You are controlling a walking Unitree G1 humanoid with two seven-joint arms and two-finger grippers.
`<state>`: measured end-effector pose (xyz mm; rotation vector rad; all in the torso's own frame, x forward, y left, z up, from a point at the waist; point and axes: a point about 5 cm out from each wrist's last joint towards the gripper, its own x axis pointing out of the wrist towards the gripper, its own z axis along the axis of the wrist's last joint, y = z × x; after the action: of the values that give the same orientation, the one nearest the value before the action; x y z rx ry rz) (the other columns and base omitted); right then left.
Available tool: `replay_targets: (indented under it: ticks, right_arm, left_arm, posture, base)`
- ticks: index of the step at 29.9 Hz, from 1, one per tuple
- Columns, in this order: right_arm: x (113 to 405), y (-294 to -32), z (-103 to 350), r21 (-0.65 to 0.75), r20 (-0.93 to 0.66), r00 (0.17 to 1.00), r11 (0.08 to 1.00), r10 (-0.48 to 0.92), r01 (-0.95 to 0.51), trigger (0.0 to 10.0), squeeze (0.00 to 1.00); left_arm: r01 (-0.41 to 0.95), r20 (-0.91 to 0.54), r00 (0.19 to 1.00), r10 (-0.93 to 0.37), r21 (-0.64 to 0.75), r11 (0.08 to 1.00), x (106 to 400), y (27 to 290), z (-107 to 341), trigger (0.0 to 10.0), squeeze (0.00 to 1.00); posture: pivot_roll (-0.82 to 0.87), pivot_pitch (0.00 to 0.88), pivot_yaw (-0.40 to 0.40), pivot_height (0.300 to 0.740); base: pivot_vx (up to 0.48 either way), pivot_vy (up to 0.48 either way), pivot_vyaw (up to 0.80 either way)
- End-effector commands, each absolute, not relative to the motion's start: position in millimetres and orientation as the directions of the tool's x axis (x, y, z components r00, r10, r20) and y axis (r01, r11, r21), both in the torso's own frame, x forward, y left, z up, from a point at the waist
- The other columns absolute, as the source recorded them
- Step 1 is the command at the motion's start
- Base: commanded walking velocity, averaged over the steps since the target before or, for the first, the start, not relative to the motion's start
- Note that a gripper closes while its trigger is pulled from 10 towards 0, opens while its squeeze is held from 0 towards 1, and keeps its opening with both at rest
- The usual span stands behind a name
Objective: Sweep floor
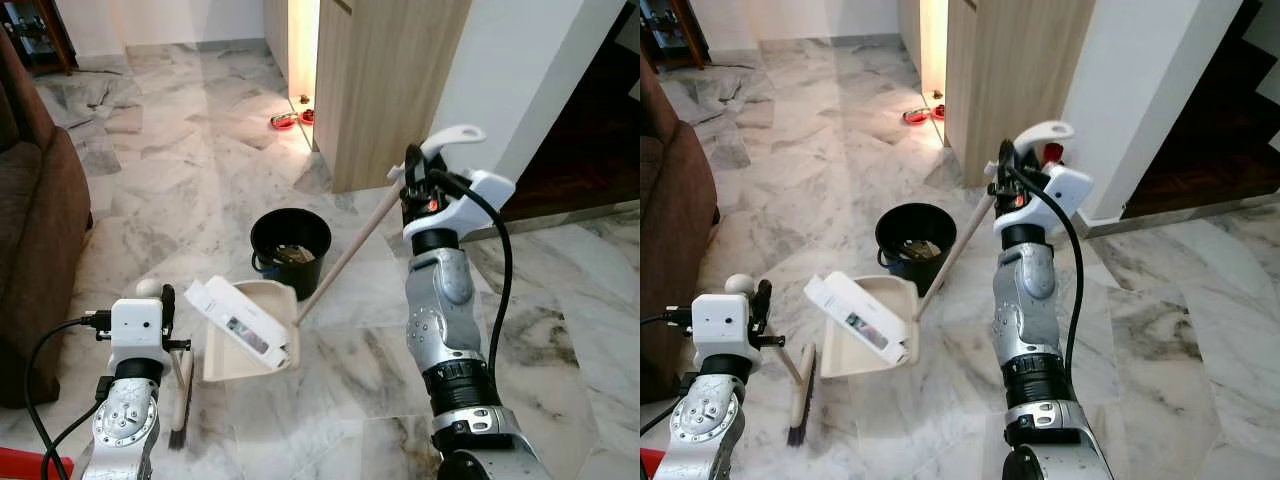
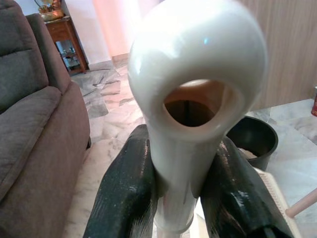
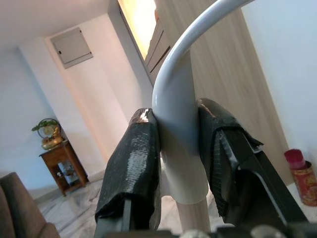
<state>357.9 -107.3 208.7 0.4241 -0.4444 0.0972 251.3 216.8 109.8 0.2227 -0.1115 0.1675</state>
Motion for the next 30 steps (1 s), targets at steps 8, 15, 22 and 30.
replay_targets:
  ticks: [8, 15, 22, 30]
  right_arm:
    - [356, -91, 259, 0.386, 0.578, 0.816, 0.881, -0.002, -0.272, 10.0, 0.00]
    - [357, -91, 262, 0.380, 0.581, 0.814, 0.884, 0.002, -0.273, 10.0, 0.00]
    - [357, -89, 264, 0.381, 0.583, 0.812, 0.882, 0.004, -0.278, 10.0, 0.00]
    - [357, -87, 262, 0.399, 0.569, 0.822, 0.872, 0.009, -0.286, 10.0, 0.00]
  left_arm:
    - [-0.190, 0.200, 0.969, 0.145, 0.225, 0.956, 252, 213, 125, 10.0, 0.00]
    - [-0.191, 0.203, 0.968, 0.145, 0.228, 0.955, 251, 213, 125, 10.0, 0.00]
    - [-0.184, 0.202, 0.969, 0.139, 0.227, 0.956, 252, 211, 125, 10.0, 0.00]
    - [-0.183, 0.199, 0.970, 0.139, 0.227, 0.957, 252, 210, 124, 10.0, 0.00]
  posture:
    - [0.12, 0.034, -0.048, 0.740]
    - [0.11, 0.031, -0.049, 0.740]
    - [0.11, 0.024, -0.050, 0.740]
    - [0.11, 0.029, -0.056, 0.740]
  base:
    - [0.097, 0.000, 0.00]
    - [0.337, 0.000, 0.00]
    - [0.360, 0.000, 0.00]
    - [0.361, 0.000, 0.00]
